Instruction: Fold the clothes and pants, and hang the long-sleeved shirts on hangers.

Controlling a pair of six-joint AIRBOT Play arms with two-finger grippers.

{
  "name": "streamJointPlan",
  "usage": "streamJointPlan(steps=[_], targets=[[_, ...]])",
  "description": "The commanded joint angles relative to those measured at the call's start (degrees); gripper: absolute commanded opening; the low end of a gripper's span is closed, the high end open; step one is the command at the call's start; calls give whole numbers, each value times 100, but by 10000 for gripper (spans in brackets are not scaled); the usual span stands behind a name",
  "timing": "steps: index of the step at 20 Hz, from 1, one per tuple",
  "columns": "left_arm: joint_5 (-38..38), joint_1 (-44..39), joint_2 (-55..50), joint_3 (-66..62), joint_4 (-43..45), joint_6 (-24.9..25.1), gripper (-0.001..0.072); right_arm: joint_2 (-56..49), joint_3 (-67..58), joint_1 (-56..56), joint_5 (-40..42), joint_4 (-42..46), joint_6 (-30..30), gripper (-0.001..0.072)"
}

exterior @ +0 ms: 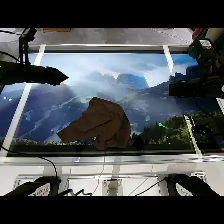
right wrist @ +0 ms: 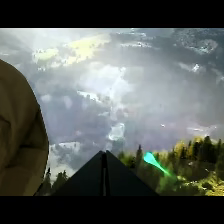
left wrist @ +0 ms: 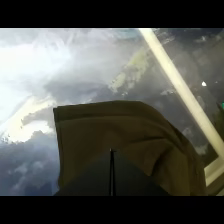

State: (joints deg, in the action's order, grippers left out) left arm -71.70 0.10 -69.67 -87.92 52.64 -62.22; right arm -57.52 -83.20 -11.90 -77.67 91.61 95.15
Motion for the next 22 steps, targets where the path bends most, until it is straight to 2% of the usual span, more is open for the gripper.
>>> streamJointPlan(steps=[1,11,15,18,22], targets=[[7,2,-4,9,-4,0,11,-11,7,-4,0,-2,2,11],[4,2,-13,11,-15,2,12,-4,4,-4,90,-2,2,11],[7,2,-13,11,-28,0,11,-4,4,-4,310,2,2,11],[323,0,-13,11,-79,-116,12,-2,2,-4,678,-61,11,11],[-369,7,-26,63,33,-118,11,-2,0,-4,660,-282,-98,11]])
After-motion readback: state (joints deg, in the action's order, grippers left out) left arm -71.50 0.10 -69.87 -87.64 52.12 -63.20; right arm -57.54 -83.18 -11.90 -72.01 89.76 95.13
